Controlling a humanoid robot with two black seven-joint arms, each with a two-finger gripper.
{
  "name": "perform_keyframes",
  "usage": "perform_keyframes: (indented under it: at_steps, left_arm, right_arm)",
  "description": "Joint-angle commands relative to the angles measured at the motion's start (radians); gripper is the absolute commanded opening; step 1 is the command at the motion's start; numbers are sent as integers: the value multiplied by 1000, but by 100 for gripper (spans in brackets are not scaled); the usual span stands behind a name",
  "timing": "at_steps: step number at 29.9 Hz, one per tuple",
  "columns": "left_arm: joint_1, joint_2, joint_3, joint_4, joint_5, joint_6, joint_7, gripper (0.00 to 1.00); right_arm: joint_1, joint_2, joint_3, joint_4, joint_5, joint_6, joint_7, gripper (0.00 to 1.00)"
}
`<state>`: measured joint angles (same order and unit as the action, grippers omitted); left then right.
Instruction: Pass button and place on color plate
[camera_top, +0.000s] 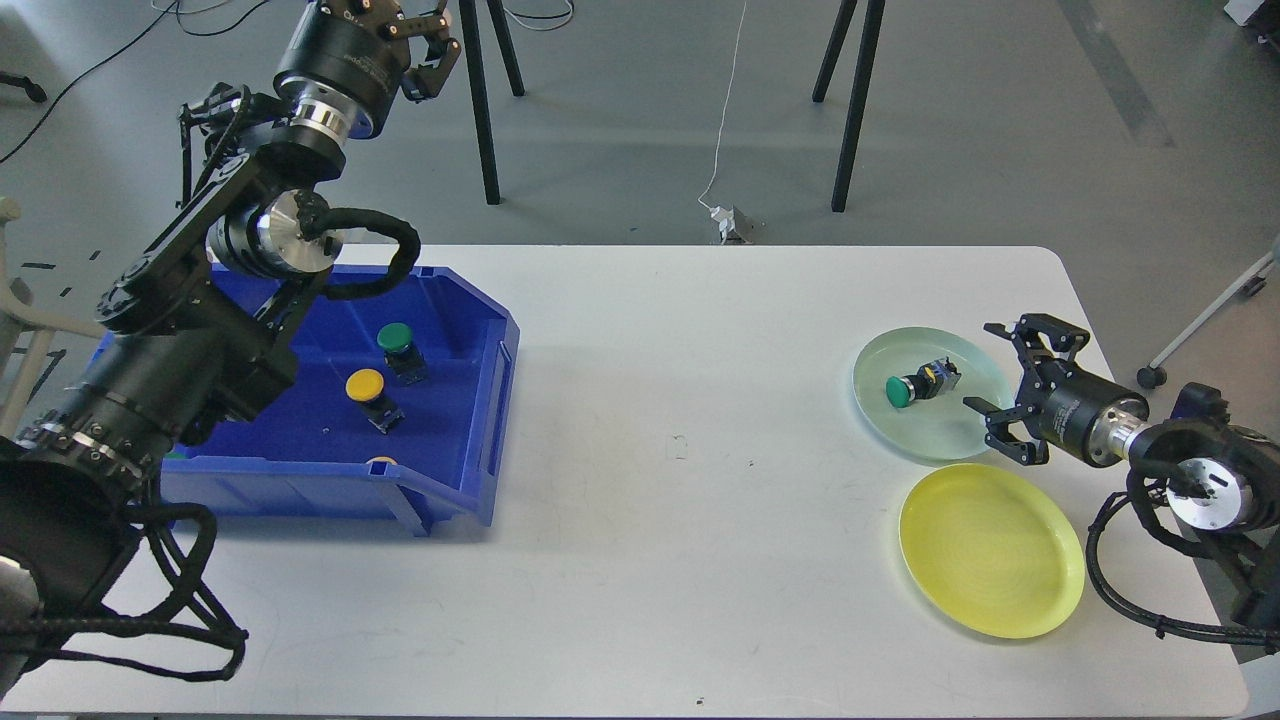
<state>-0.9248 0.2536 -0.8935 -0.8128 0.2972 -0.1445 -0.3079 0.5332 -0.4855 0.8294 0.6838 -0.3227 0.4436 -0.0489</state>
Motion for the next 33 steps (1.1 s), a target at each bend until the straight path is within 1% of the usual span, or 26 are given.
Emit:
perform_keyframes:
  at_steps: [1,3,6,9,12,17,19,22,27,30,33]
  left_arm:
    - [3,44,24,-14,2,-1,3,100]
    - [4,96,74,-29,5,-20,1,100]
    - [8,229,190,-107,14,-73,-8,100]
    - [6,334,292,-167,117,-89,-8,99]
    - [9,427,338,-215,340,-87,-5,99]
    - [18,556,366,-345,874,-86,-8,99]
    - [30,573,376,-373,1033,-86,-8,99]
    - [37,573,406,-375,1198,-87,-7,99]
    - [23,576,560,-371,1414,-86,-8,95]
    - [34,578,606,-359,1558,-83,-5,94]
    - [35,561,642,-323,1691,-84,-7,90]
  right_arm:
    - [8,-7,132,5,16,45,-2,94]
    - [22,-5,222,5,16,45,-2,94]
    - [45,1,341,6,27,45,3,94]
    - [74,2,405,25,71,45,4,96]
    - [105,2,416,46,131,45,6,96]
    - [128,13,418,60,174,45,12,98]
    - [126,21,419,78,192,45,29,98]
    - [122,36,421,89,235,45,47,99]
    - [119,36,418,94,291,45,46,99]
    - [116,36,410,109,291,45,46,99]
    - [114,39,406,112,291,45,47,99]
